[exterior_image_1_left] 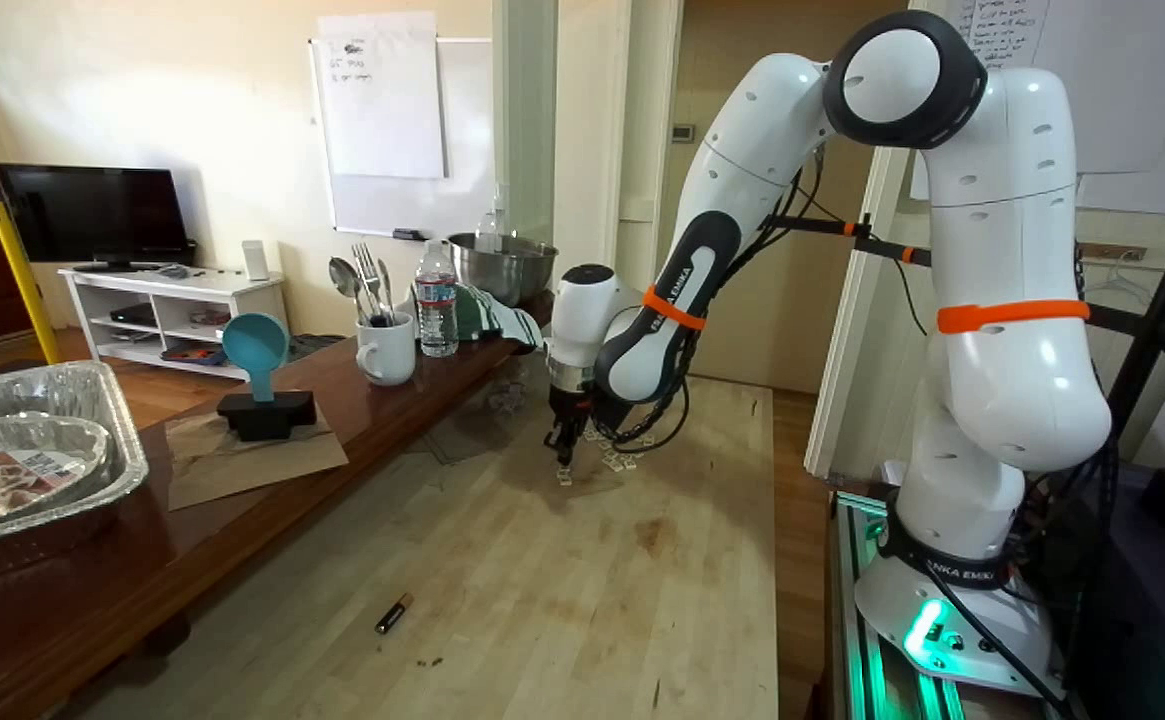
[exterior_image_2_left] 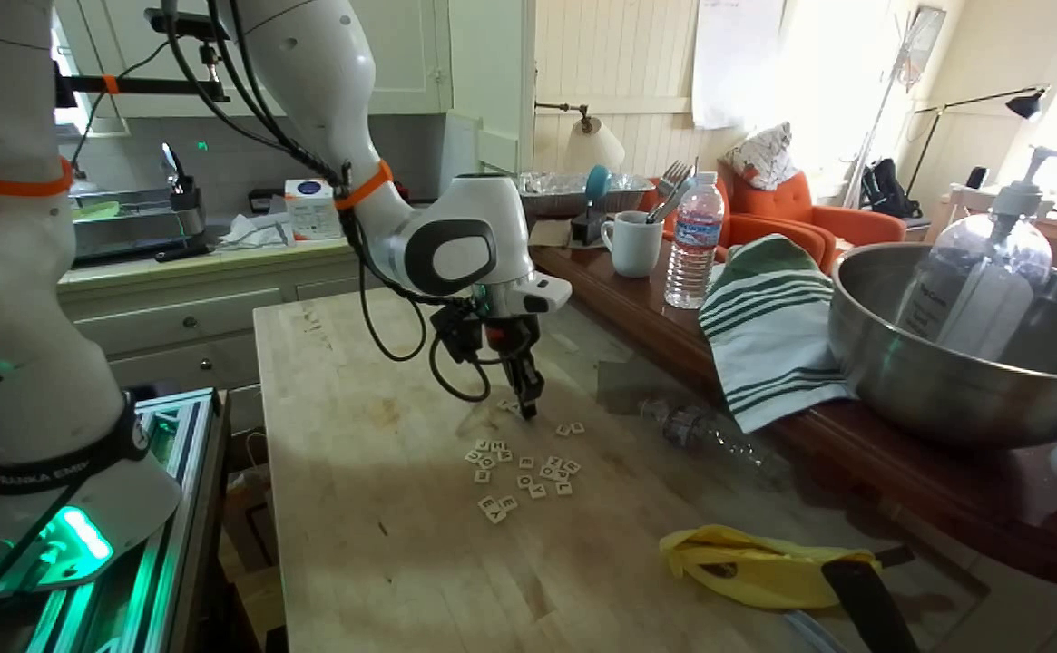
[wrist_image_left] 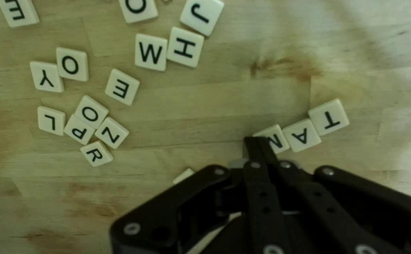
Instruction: Spell the word tame using the tile letters
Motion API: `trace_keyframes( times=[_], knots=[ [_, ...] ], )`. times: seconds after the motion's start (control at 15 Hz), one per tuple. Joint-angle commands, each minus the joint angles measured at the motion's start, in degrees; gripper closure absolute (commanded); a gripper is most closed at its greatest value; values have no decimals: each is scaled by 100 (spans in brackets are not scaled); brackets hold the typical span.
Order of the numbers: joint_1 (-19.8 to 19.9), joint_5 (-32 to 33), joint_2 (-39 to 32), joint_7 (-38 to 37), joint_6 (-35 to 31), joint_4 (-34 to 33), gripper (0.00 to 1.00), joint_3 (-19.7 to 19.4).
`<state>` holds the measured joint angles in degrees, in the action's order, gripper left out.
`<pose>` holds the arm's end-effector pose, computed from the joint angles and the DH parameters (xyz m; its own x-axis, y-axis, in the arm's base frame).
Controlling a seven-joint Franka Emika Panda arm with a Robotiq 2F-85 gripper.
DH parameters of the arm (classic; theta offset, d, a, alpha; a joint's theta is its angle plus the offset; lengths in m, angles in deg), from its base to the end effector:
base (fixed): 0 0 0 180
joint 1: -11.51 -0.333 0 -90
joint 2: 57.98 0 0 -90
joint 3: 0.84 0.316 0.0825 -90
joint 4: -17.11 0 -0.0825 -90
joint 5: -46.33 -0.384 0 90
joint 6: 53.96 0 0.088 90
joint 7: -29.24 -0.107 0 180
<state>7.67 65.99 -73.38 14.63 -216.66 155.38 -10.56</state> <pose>0.5079 -0.0368 0.2162 0.9861 -0.0144 0.1658 -0.0406 -0.9870 0.1556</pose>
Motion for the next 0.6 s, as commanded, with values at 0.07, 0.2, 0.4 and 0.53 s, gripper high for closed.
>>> trace_keyframes(
  times=[0.07,0.2,0.4,0.53],
  knots=[
    [-79,-115,-95,-50,160,-66,100,-7],
    [-81,-65,21,-60,159,-28,100,-50],
    [-141,113,237,-147,129,44,100,-166],
    [-166,231,406,-198,109,101,100,-226]
  ],
)
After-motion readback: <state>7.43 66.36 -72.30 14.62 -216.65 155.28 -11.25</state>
